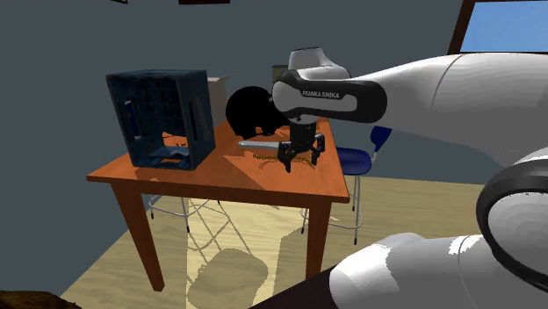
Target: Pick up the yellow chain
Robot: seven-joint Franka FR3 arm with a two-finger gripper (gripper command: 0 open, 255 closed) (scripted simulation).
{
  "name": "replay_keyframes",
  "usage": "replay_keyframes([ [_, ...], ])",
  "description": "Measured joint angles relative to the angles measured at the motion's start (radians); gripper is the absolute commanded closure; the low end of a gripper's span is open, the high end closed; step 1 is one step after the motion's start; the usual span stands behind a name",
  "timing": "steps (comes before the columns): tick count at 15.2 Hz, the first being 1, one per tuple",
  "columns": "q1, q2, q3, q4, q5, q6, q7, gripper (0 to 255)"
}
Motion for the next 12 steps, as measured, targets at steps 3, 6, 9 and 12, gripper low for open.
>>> replay_keyframes([
  [3,0.009,0.044,-0.035,0.027,-0.013,0.012,-0.07,0],
  [6,0.032,0.136,-0.116,0.083,-0.038,0.034,-0.246,0],
  [9,0.06,0.26,-0.193,0.182,-0.047,0.042,-0.434,0],
  [12,0.091,0.387,-0.252,0.289,-0.036,0.041,-0.616,0],
])
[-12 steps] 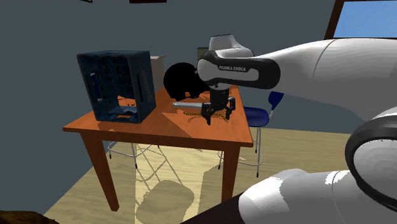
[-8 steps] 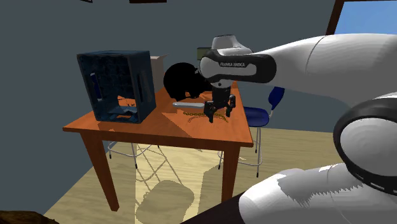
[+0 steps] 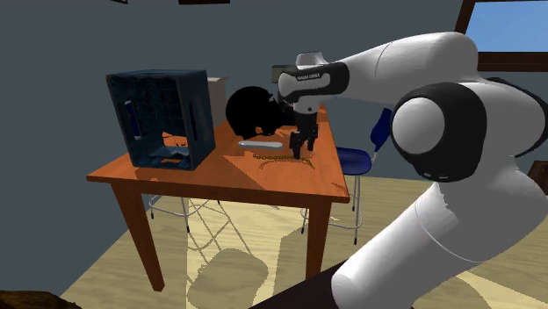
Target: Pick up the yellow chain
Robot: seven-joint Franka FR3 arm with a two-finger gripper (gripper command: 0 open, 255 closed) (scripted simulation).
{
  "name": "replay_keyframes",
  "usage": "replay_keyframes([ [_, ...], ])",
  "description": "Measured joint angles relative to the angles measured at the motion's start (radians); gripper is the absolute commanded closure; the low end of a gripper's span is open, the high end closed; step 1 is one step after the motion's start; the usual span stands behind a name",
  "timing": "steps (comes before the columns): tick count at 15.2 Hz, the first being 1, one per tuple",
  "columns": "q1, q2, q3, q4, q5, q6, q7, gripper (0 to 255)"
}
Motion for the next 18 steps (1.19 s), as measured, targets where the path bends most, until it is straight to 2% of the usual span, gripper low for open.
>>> replay_keyframes([
  [5,0.032,0.248,-0.073,0.218,0.055,-0.017,-0.308,0],
  [10,0.027,0.492,-0.086,0.478,0.125,-0.088,-0.583,0],
  [13,0.023,0.53,-0.083,0.491,0.135,-0.072,-0.629,0],
  [18,0.022,0.537,-0.082,0.438,0.137,-0.013,-0.638,0],
])
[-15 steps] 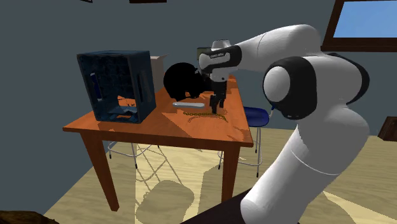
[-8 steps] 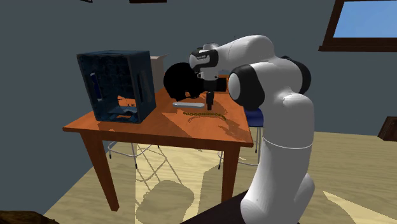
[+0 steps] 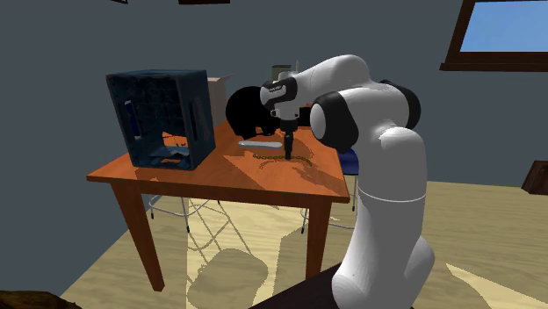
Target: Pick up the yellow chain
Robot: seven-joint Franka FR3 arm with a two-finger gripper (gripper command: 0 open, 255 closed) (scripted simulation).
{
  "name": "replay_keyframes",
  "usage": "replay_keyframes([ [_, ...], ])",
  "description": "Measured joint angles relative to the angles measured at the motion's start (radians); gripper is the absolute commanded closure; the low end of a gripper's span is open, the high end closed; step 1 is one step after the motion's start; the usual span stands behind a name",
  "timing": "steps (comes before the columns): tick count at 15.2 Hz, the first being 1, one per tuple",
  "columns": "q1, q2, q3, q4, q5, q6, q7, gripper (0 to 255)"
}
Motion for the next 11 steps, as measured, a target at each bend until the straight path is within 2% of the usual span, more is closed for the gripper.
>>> replay_keyframes([
  [1,0.0,0.0,0.0,-0.006,0.0,0.006,0.0,255],
  [11,0.0,0.0,0.0,-0.009,0.0,0.011,0.0,255],
])
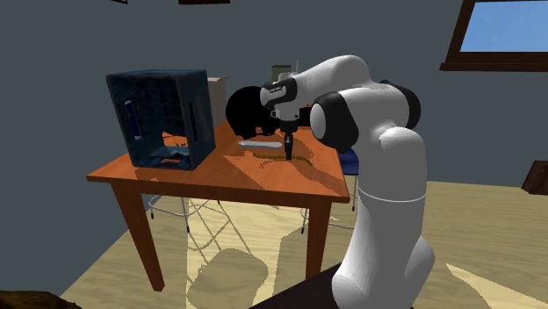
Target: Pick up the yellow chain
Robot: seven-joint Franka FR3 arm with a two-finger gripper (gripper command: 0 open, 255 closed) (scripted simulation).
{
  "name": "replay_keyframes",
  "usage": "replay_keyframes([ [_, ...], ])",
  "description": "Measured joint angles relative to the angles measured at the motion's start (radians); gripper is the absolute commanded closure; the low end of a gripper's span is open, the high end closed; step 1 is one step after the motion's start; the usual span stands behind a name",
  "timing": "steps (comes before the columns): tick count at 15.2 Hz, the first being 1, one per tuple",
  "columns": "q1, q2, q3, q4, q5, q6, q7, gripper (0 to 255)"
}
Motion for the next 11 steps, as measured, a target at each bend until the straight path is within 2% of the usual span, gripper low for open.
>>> replay_keyframes([
  [11,-0.003,-0.004,-0.002,0.127,-0.002,-0.132,0.0,255],
])
